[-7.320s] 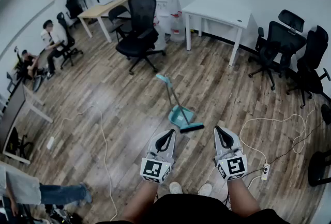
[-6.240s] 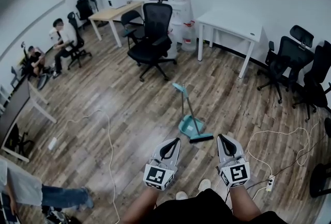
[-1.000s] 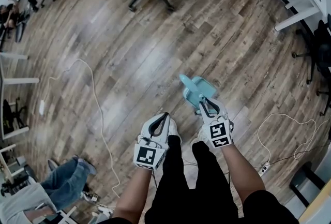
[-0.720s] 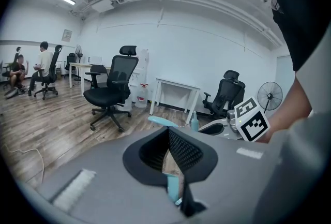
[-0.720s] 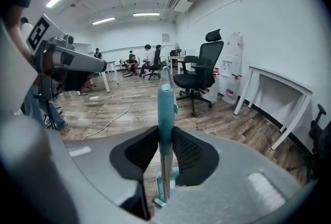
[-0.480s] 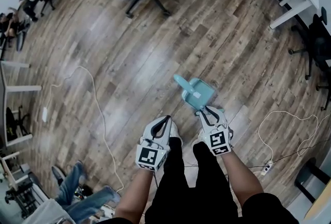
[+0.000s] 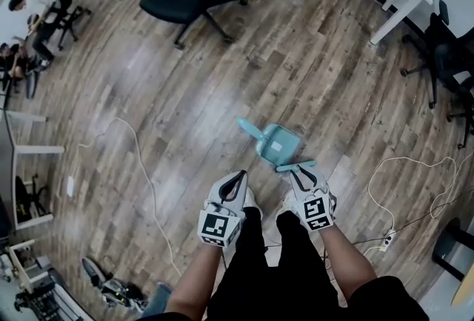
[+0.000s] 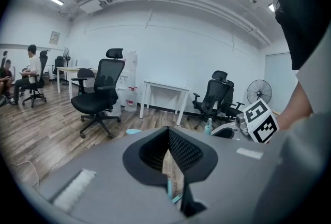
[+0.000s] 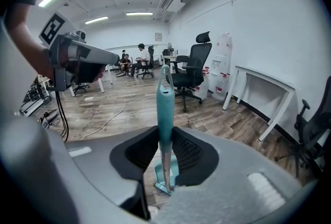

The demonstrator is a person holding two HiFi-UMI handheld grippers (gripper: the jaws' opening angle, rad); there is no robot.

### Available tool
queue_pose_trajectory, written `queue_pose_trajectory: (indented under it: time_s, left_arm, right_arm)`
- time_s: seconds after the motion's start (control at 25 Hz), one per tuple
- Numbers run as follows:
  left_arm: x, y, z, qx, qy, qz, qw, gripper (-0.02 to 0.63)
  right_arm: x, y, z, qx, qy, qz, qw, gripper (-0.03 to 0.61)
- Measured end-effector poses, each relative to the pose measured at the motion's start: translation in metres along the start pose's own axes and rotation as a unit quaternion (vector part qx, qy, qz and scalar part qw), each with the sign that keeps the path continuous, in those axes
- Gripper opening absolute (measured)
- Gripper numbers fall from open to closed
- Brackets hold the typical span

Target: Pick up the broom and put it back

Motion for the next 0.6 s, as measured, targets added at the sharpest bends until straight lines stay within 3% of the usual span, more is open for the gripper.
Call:
queue_pose_trajectory:
  time_s: [0.32,0.6]
  left_arm:
    - [-0.019,-0.003,0.029,-0.016,-0.028,-0.010,0.9994,0.020]
    - [-0.030,0.001,0.063,-0.033,-0.047,-0.021,0.9981,0.019]
  right_arm:
    - [-0.015,0.042,0.010,-0.023,-0.017,-0.024,0.999,0.087]
    - [-0.031,0.074,0.056,-0.080,-0.004,-0.040,0.996,0.087]
Point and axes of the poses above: the fingertips, and each gripper's own axes: y backward along the fingers, x to its left, z out of its top, the point moved 8 cm from there along y, backward along the fingers, and after that the axes turned 12 degrees about y, right-handed, at the moved point
